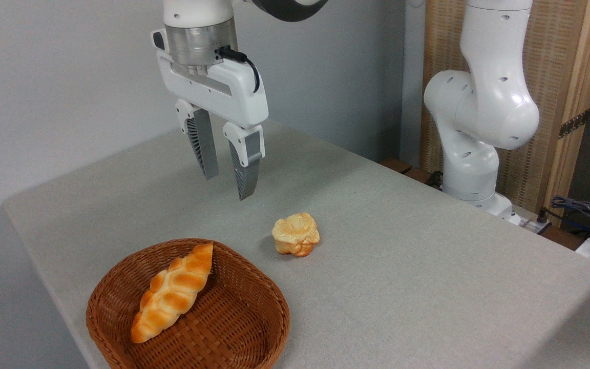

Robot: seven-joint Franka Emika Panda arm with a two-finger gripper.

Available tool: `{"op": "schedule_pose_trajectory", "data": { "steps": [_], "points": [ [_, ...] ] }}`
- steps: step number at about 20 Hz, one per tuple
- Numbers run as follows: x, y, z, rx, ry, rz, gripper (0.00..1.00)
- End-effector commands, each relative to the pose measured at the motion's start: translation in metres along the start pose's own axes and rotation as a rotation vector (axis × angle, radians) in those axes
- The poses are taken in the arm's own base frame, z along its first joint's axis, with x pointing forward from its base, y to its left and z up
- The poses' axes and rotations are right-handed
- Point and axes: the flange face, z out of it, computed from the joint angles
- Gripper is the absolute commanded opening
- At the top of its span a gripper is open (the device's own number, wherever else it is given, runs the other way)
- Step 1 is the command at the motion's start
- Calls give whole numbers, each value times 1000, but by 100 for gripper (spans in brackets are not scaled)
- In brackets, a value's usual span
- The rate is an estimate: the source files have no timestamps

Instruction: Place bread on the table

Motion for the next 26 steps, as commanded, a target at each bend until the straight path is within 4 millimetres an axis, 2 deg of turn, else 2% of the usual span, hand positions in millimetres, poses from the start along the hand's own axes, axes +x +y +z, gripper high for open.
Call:
{"op": "schedule_pose_trajectory", "data": {
  "steps": [1,9,15,18,23,26],
  "points": [
    [-3,0,-5,-14,15,5,100],
    [-4,-6,-8,-3,32,-6,100],
    [1,-28,16,30,68,-34,100],
    [10,-34,27,39,86,-41,100],
    [28,-44,57,10,135,-83,100],
    [26,-63,67,-29,186,-156,100]
  ]
}}
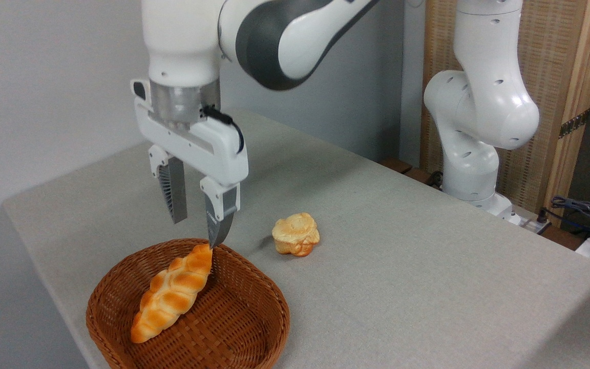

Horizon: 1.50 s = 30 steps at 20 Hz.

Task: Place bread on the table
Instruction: 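Lower the open gripper into the basket over the braided bread roll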

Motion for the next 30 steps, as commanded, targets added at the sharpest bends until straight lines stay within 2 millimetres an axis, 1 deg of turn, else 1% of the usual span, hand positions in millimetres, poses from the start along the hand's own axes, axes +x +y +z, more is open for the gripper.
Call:
{"op": "schedule_pose_trajectory", "data": {
  "steps": [1,4,11,14,17,20,21,29,30],
  "points": [
    [0,-22,10,-39,77,-87,100],
    [5,-27,25,-30,81,-92,100],
    [12,-37,53,3,98,-101,100],
    [13,-37,58,5,95,-95,100],
    [14,-38,69,3,81,-91,100],
    [15,-39,75,8,83,-91,100],
    [17,-37,80,8,81,-88,100],
    [19,-37,93,7,68,-84,100],
    [19,-37,93,8,67,-82,95]
  ]
}}
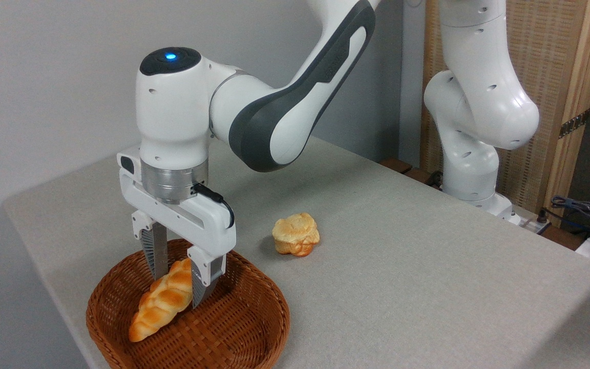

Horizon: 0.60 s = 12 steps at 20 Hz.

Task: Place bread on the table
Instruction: 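Lower the open gripper into the basket over the braided bread roll, then close the gripper on the middle of the braided bread roll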

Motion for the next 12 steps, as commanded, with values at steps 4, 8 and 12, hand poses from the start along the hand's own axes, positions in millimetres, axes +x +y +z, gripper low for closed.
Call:
{"op": "schedule_pose_trajectory", "data": {
  "steps": [4,8,12],
  "points": [
    [4,-1,0,5,22,9,41],
    [4,-1,0,5,22,9,43],
    [4,-1,-2,5,25,10,44]
  ]
}}
